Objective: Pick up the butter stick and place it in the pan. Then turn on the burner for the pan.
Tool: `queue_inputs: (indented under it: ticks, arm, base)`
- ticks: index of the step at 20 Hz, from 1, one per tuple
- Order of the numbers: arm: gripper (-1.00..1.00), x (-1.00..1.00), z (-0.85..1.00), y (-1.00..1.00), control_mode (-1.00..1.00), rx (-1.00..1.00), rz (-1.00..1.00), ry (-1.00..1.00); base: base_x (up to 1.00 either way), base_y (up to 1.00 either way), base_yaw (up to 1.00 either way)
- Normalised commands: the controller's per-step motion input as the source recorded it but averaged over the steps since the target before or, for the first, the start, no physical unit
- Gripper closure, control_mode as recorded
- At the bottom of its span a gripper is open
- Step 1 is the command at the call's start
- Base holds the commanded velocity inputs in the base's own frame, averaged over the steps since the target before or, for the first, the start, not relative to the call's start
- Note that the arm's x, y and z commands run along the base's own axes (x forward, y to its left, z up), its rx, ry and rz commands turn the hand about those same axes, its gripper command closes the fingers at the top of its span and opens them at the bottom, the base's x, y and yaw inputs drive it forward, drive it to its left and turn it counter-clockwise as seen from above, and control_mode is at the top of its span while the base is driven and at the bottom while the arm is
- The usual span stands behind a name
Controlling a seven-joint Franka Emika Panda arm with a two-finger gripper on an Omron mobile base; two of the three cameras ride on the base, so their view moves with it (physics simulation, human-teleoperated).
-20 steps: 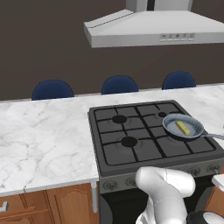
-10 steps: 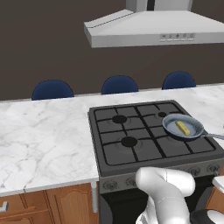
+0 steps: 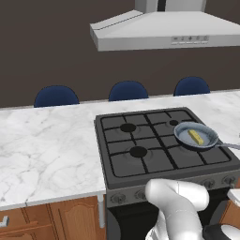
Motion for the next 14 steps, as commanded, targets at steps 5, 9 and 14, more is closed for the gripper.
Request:
queue_inputs:
  ticks: [5,9,14]
  arm:
    - [-1.00,0.10,-0.01,0.00,-1.00,0.02,-0.06,0.00]
    - [-1.00,0.18,-0.05,-0.01,-1.00,0.00,-0.01,-0.02]
    - [-1.00,0.16,-0.10,-0.01,-1.00,0.00,0.00,-0.02]
  base:
    - [0.00,0.00,0.00]
    - [0.00,0.00,0.00]
    - [0.00,0.00,0.00]
